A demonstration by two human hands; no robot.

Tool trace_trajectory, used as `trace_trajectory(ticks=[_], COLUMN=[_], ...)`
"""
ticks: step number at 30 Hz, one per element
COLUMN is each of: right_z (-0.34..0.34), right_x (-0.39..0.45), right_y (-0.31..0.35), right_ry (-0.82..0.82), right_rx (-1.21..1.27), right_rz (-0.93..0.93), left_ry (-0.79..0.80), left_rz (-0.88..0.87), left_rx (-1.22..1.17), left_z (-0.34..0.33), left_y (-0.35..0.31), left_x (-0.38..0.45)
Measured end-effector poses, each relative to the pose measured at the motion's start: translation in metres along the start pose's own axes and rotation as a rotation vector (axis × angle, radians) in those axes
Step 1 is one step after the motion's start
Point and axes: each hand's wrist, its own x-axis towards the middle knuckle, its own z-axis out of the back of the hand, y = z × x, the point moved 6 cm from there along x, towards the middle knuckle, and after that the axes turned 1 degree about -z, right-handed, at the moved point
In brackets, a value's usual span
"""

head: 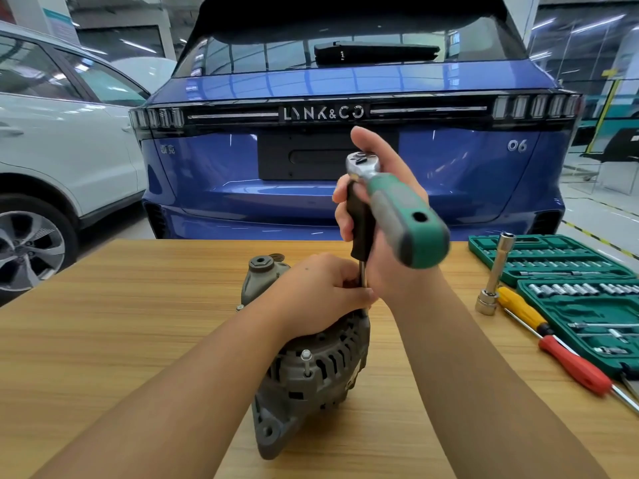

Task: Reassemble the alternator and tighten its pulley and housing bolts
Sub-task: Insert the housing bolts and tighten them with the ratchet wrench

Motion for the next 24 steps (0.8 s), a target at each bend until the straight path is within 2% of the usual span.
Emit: trace_trajectory(ticks=[3,5,9,12,15,17,20,24], right_z=[0.003,0.003,0.013,0.022,0.016,0.010,0.003,0.006], right_x=[0.003,0.002,-0.004,-0.002,0.001,-0.001,-0.005,-0.001], right_y=[0.001,0.001,0.002,0.001,0.000,0.003,0.004,0.000], right_ry=[0.002,0.006,-0.145,-0.233,-0.071,-0.011,-0.039,-0.046], right_rx=[0.129,0.169,-0.032,-0.080,-0.018,-0.065,-0.152,-0.106], right_rz=[-0.121,-0.122,-0.002,-0.026,-0.040,0.079,0.216,0.117], left_ry=[0.005,0.003,0.032,0.035,0.025,0.021,0.020,0.002], left_rz=[0.005,0.014,-0.001,-0.004,0.009,0.006,-0.008,-0.002], left_rx=[0.021,0.020,0.026,0.011,-0.001,-0.016,-0.029,-0.026], left_z=[-0.001,-0.001,-0.002,-0.002,0.000,0.000,0.000,0.001], left_y=[0.001,0.001,-0.003,-0.005,-0.003,-0.004,-0.006,-0.006], left_x=[0.002,0.002,0.002,0.001,0.000,0.000,-0.002,-0.002])
